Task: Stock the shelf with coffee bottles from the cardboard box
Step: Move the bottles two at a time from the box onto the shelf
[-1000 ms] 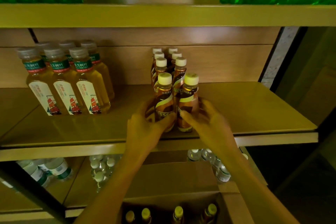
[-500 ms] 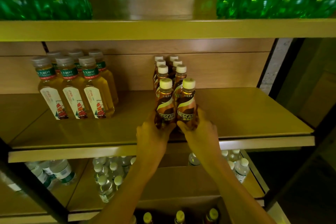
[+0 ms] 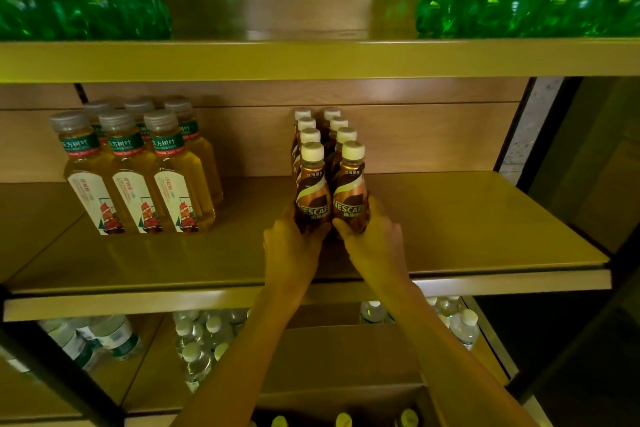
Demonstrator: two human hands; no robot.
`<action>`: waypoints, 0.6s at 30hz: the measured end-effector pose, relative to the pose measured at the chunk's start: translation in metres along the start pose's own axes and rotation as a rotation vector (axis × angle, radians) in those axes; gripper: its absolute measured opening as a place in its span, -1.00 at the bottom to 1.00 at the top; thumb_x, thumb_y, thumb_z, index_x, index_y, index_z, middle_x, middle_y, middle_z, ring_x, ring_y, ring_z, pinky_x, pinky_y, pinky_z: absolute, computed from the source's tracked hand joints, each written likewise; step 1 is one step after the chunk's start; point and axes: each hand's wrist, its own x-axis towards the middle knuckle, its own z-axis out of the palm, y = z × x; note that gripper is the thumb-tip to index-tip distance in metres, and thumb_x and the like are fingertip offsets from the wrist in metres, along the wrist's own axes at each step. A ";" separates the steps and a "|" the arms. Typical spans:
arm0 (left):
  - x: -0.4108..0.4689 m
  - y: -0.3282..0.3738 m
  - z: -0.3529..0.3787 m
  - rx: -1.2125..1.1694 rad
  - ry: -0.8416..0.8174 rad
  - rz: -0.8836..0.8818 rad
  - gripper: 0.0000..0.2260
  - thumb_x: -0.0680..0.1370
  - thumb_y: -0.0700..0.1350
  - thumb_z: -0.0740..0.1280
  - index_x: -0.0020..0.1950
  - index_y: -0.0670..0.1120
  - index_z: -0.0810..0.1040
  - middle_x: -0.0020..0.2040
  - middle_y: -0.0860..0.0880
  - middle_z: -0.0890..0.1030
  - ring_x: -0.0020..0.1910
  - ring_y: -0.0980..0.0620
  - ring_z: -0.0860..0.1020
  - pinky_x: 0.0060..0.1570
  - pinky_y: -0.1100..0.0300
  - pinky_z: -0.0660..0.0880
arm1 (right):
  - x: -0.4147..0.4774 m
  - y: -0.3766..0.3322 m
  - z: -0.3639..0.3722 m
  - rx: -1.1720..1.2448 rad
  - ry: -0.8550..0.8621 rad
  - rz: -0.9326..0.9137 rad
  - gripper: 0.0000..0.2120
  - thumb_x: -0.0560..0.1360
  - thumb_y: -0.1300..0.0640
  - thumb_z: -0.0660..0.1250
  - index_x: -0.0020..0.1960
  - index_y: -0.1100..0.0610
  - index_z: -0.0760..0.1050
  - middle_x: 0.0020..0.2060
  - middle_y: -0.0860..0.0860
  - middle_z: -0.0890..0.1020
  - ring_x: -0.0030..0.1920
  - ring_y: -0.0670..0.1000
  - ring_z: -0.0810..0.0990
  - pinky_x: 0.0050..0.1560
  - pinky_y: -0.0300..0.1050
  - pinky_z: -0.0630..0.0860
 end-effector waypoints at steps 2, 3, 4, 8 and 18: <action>0.002 -0.003 0.001 0.005 0.001 0.014 -0.63 0.48 -0.07 0.48 0.27 -0.08 0.56 0.04 0.05 0.68 -0.04 0.13 0.63 -0.31 0.51 0.44 | 0.001 0.001 0.002 0.005 0.008 -0.002 -0.41 0.46 -0.01 0.49 0.41 0.07 0.36 0.21 -0.01 0.62 0.21 0.04 0.60 0.14 -0.15 0.47; 0.003 -0.004 0.001 0.009 0.004 0.024 -0.63 0.48 -0.06 0.48 0.26 -0.08 0.57 0.03 0.06 0.68 -0.07 0.16 0.62 -0.29 0.52 0.45 | 0.001 0.002 0.003 0.000 0.009 -0.008 -0.40 0.46 -0.01 0.48 0.41 0.07 0.36 0.21 -0.02 0.62 0.21 0.04 0.60 0.11 -0.19 0.45; 0.002 -0.006 0.001 0.018 0.003 0.032 -0.63 0.48 -0.03 0.48 0.25 -0.07 0.57 0.02 0.06 0.68 -0.10 0.18 0.62 -0.29 0.52 0.44 | 0.001 0.004 0.003 -0.008 0.009 -0.015 -0.40 0.46 -0.02 0.48 0.42 0.06 0.36 0.21 -0.02 0.62 0.20 0.03 0.61 0.09 -0.21 0.44; 0.001 -0.008 -0.002 0.091 -0.045 -0.011 -0.60 0.49 0.11 0.44 0.25 -0.04 0.56 -0.02 0.07 0.68 -0.08 0.09 0.65 -0.30 0.36 0.47 | 0.001 0.005 -0.001 -0.070 -0.045 -0.017 -0.35 0.49 -0.10 0.42 0.48 0.03 0.25 0.24 -0.01 0.60 0.20 0.06 0.60 0.18 -0.06 0.50; -0.029 0.008 -0.049 0.560 -0.086 0.192 -0.53 0.51 0.30 0.29 0.25 0.00 0.53 0.26 -0.12 0.59 0.28 -0.30 0.52 0.09 -0.20 0.53 | -0.035 0.000 -0.041 -0.479 -0.042 -0.148 -0.50 0.53 -0.26 0.24 0.31 0.05 0.44 0.24 0.04 0.58 0.34 0.15 0.46 0.23 0.08 0.46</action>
